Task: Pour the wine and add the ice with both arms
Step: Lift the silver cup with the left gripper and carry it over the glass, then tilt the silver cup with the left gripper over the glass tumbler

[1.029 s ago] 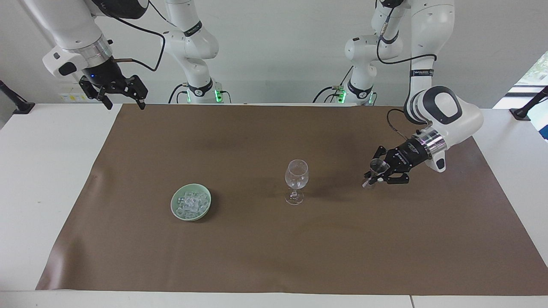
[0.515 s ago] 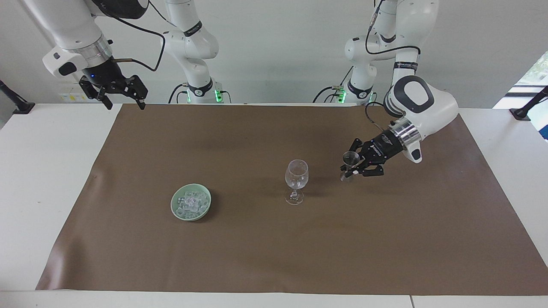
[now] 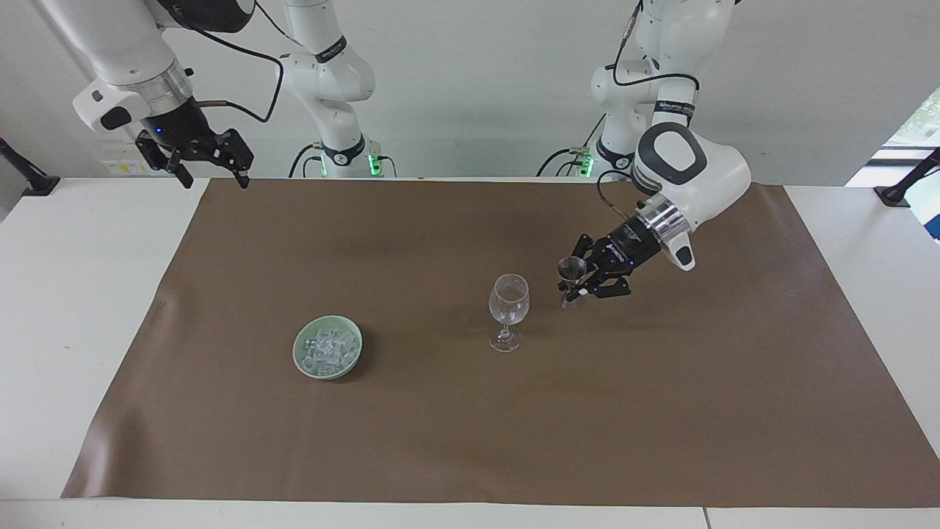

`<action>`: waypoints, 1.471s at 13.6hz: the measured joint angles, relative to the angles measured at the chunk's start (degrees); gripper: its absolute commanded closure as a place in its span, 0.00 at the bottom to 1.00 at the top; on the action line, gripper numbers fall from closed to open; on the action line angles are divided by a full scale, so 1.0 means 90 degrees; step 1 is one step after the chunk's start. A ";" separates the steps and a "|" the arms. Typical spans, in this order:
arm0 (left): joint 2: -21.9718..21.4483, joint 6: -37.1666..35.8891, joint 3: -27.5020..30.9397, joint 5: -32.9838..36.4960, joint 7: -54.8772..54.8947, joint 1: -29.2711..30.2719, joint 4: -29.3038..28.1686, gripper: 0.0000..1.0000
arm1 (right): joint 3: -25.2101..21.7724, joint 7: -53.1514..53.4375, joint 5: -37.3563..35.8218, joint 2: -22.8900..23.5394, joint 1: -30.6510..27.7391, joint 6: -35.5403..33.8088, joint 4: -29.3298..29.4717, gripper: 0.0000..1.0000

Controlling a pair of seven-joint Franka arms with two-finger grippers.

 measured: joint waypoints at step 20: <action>0.0112 0.1953 -0.0883 0.0516 -0.0087 -0.0117 0.0018 1.00 | 0.0000 0.0000 0.0000 0.0000 0.0000 0.0000 0.0000 0.00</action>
